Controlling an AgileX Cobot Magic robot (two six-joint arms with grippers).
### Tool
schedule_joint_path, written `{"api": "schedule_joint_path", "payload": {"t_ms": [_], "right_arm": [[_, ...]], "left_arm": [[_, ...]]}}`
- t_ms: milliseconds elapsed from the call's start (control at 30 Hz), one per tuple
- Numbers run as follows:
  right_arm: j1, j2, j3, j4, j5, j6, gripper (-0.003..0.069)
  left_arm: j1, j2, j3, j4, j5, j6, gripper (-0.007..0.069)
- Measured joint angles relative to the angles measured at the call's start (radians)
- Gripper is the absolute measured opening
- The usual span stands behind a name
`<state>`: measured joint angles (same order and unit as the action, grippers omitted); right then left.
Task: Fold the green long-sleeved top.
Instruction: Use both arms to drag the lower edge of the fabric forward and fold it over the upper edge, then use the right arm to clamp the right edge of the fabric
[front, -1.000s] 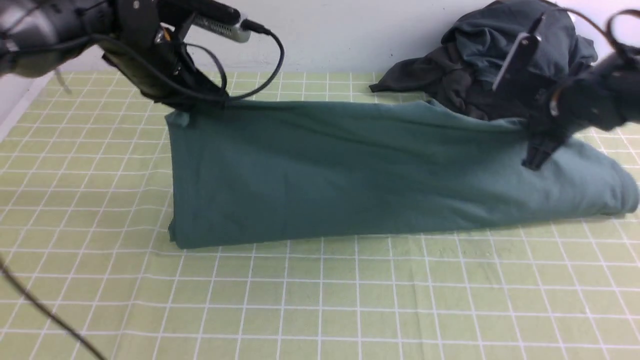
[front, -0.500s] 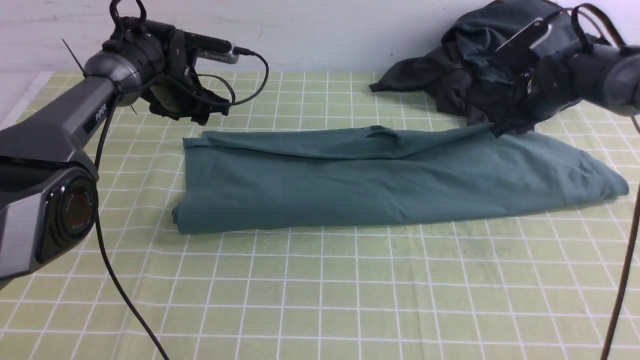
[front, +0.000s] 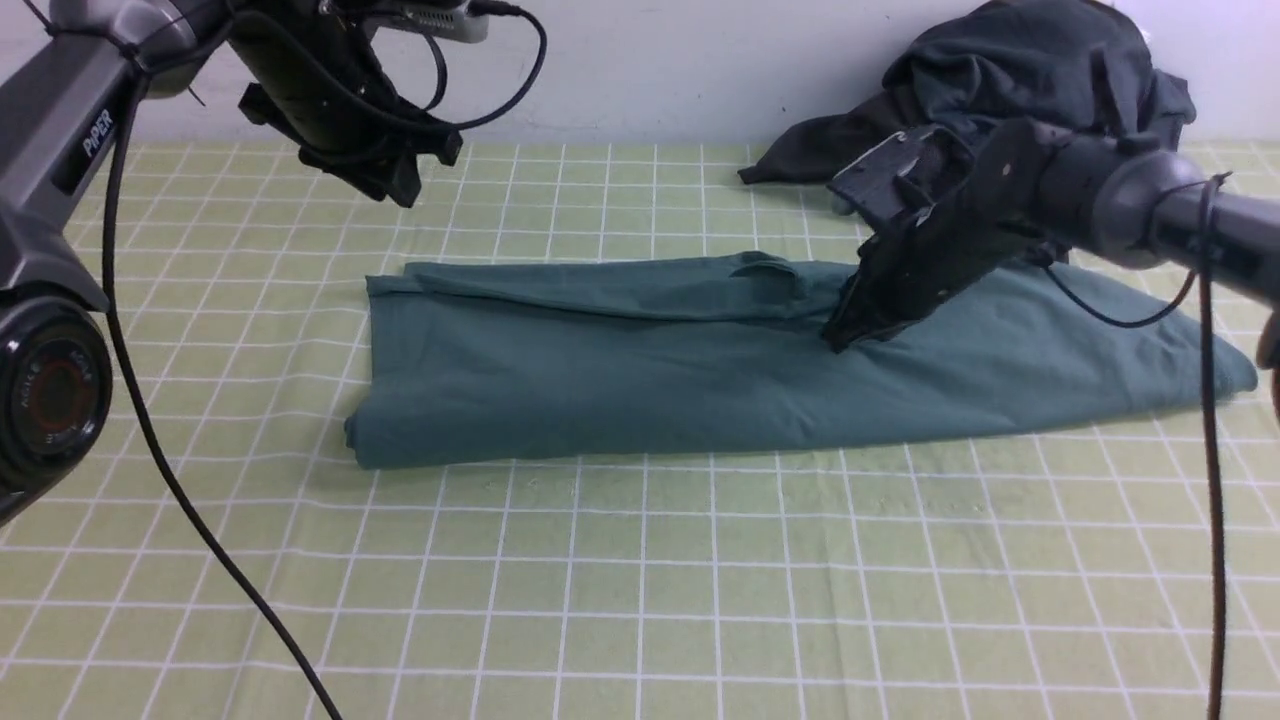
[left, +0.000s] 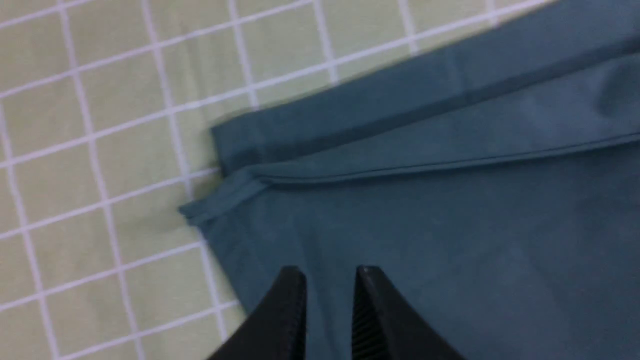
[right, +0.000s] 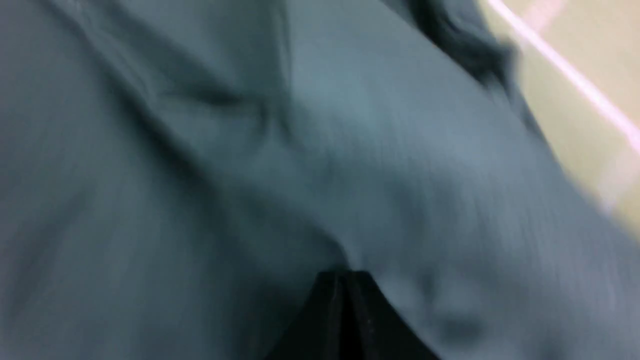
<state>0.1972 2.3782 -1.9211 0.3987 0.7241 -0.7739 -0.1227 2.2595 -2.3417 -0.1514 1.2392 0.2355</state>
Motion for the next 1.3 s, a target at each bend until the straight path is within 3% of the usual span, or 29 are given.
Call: {"api": "schedule_joint_path", "payload": {"t_ms": [67, 100, 133, 233, 267, 333, 367, 400, 500, 600, 667, 733, 867, 1000, 1300], "right_arm": [[0.004, 0.015, 0.000, 0.042, -0.127, -0.016, -0.0010], [0.007, 0.036, 0.000, 0.102, -0.320, -0.018, -0.0005], [0.007, 0.041, 0.000, 0.131, -0.404, -0.018, 0.0006], [0.002, 0.042, -0.011, 0.175, -0.500, -0.018, 0.0043], [-0.016, 0.034, -0.036, 0.200, -0.502, -0.017, 0.0098], [-0.033, 0.019, -0.050, 0.209, -0.460, -0.012, 0.0141], [-0.075, -0.015, -0.057, 0.209, -0.351, 0.005, 0.0203], [-0.080, -0.020, -0.059, 0.209, -0.351, 0.008, 0.0211], [-0.169, -0.106, -0.061, 0.155, -0.126, 0.111, 0.0324], [-0.268, -0.187, -0.070, -0.027, 0.148, 0.349, 0.0433], [-0.296, -0.196, -0.070, -0.100, 0.236, 0.423, 0.0463], [-0.349, -0.182, -0.059, -0.255, 0.385, 0.575, 0.0517], [-0.393, -0.129, -0.015, -0.334, 0.436, 0.650, 0.0544], [-0.418, -0.081, -0.004, -0.345, 0.423, 0.681, 0.0540], [-0.443, -0.046, -0.002, -0.304, 0.403, 0.697, 0.0439]], "left_arm": [[-0.013, -0.038, 0.028, -0.036, 0.000, 0.016, 0.0086], [-0.042, -0.100, 0.080, -0.052, 0.000, 0.031, 0.0053], [-0.058, -0.135, 0.114, -0.048, 0.000, 0.036, 0.0044], [-0.091, -0.212, 0.201, -0.026, 0.000, 0.046, 0.0037], [-0.112, -0.283, 0.287, 0.002, 0.000, 0.051, 0.0037], [-0.120, -0.332, 0.358, 0.021, 0.000, 0.051, 0.0037], [-0.123, -0.427, 0.460, 0.037, -0.001, 0.042, 0.0037], [-0.123, -0.438, 0.473, 0.038, -0.001, 0.040, 0.0037], [-0.123, -0.619, 0.691, 0.056, -0.002, 0.008, 0.0037], [-0.123, -0.852, 0.977, 0.055, -0.071, -0.020, 0.0037], [-0.123, -0.915, 1.073, 0.054, -0.121, -0.021, 0.0037], [-0.123, -1.074, 1.272, 0.055, -0.238, -0.025, 0.0037], [-0.123, -1.227, 1.489, 0.056, -0.370, -0.026, 0.0037], [-0.123, -1.275, 1.584, 0.064, -0.380, -0.025, 0.0037], [-0.123, -1.249, 1.613, 0.109, -0.387, -0.023, 0.0037]]}}
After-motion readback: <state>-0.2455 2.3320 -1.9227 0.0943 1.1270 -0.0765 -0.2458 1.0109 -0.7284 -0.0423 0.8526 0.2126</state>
